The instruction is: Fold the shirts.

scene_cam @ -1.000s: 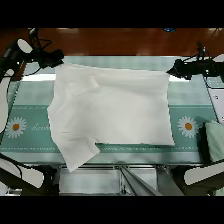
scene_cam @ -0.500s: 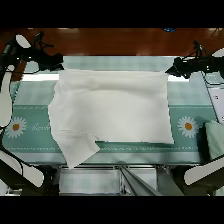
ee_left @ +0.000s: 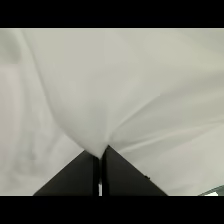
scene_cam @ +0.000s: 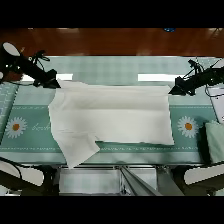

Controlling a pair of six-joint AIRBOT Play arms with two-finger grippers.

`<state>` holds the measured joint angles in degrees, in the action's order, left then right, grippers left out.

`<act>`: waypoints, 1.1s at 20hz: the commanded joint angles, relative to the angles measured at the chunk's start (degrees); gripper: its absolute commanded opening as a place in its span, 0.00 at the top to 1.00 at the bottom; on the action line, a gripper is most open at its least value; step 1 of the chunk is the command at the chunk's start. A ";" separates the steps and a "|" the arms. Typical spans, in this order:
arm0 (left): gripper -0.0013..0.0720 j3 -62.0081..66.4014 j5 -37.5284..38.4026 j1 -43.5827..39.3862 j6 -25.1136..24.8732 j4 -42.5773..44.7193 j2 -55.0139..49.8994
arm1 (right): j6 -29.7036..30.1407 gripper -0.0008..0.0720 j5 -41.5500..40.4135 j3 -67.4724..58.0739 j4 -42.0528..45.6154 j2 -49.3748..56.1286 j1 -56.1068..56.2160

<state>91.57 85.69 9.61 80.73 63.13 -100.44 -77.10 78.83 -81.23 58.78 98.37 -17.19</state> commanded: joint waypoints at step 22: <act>0.29 -17.46 -4.55 7.69 -3.17 -0.28 9.84 | -4.07 0.43 1.77 3.58 3.45 -3.61 -1.90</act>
<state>72.99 78.26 14.17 77.47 62.13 -93.08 -78.30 79.85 -77.41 59.79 96.88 -17.28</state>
